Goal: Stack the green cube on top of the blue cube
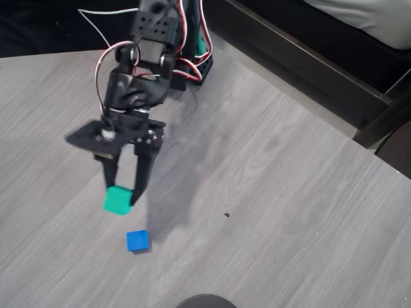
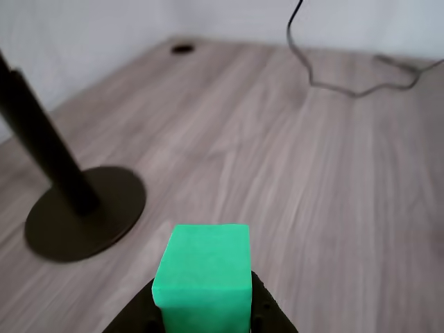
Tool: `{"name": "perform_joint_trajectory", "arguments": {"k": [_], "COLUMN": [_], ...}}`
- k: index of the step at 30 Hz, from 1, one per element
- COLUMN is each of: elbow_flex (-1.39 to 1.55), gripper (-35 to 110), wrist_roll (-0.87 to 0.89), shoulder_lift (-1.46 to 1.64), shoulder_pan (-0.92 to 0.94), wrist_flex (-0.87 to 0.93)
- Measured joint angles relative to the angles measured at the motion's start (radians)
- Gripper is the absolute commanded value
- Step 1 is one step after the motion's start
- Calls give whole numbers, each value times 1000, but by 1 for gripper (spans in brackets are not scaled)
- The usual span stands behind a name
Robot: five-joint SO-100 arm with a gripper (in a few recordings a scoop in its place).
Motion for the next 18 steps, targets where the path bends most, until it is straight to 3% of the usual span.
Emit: {"name": "perform_joint_trajectory", "arguments": {"k": [4,18], "elbow_flex": [5,72], "gripper": [0,0], "wrist_roll": [-55,-92], "shoulder_lift": [-195,-693], "shoulder_pan": [5,-9], "wrist_flex": [-275,-976]}}
